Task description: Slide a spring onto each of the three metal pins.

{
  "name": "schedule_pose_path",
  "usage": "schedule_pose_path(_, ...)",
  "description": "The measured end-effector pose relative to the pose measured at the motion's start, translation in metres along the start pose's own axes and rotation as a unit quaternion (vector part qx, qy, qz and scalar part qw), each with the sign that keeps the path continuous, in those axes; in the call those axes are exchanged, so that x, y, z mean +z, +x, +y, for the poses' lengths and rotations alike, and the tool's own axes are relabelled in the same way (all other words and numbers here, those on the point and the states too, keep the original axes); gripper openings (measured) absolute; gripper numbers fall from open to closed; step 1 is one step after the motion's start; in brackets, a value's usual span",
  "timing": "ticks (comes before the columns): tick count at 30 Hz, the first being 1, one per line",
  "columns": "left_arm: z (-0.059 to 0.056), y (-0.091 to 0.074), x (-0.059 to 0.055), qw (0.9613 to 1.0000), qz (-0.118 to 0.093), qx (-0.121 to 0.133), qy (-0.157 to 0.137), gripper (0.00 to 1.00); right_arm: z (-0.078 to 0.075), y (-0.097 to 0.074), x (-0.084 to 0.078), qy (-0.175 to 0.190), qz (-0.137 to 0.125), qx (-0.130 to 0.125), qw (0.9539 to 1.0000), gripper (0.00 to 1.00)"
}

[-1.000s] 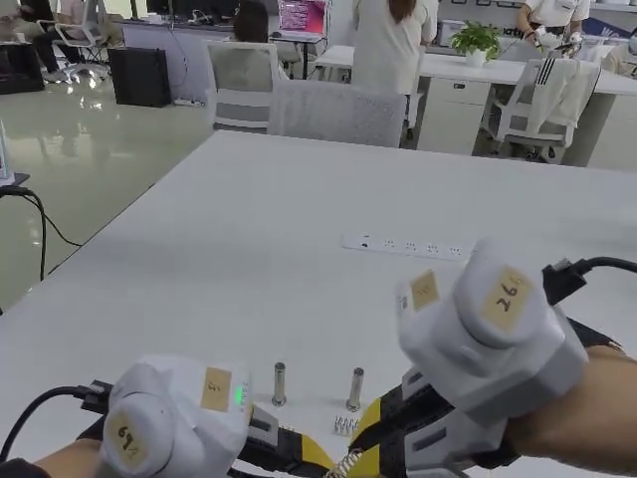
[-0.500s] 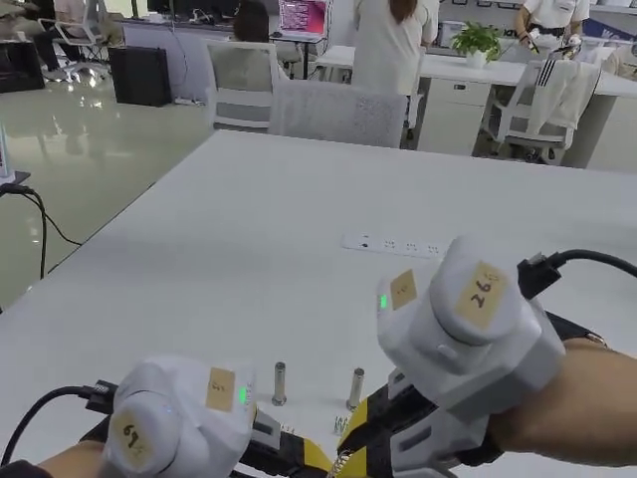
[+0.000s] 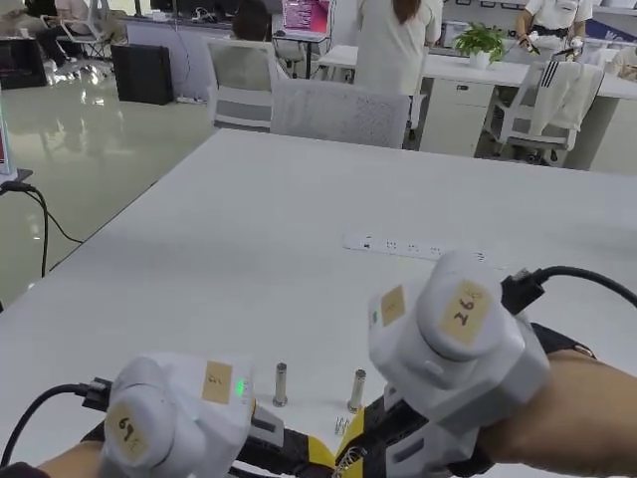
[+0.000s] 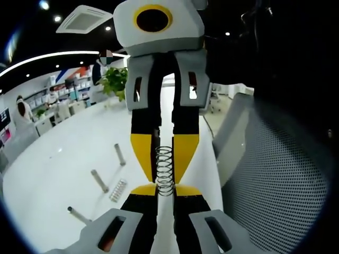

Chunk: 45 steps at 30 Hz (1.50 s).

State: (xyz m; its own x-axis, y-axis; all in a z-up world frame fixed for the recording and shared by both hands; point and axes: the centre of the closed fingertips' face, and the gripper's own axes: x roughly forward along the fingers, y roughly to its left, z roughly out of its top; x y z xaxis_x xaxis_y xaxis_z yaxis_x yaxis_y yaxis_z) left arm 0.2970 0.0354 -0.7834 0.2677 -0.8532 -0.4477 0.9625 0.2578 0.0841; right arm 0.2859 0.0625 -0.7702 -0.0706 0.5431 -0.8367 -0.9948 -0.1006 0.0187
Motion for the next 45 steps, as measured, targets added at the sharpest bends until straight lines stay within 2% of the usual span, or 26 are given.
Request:
schedule_pose_path(11,0.002,0.000,-0.001,1.0000,0.001,0.005,-0.003,0.02,-0.002,0.001,-0.001,0.004,0.008,-0.003,1.0000,0.08)
schedule_pose_path(19,0.006,-0.002,0.001,0.9999,-0.008,0.010,-0.012,0.03,-0.005,-0.001,0.003,0.003,0.004,-0.007,1.0000,0.08)
schedule_pose_path(28,0.012,-0.006,-0.001,0.9992,-0.013,0.022,-0.030,0.14,-0.014,-0.009,0.000,0.013,0.001,-0.019,0.9997,0.08)
schedule_pose_path(36,0.020,-0.018,-0.002,0.9971,-0.030,0.038,-0.059,0.24,-0.025,-0.021,-0.013,0.028,0.011,-0.031,0.9991,0.08)
schedule_pose_path(45,0.031,-0.037,0.003,0.9937,-0.052,0.069,-0.072,0.34,-0.040,-0.036,-0.029,0.047,0.021,-0.049,0.9974,0.08)
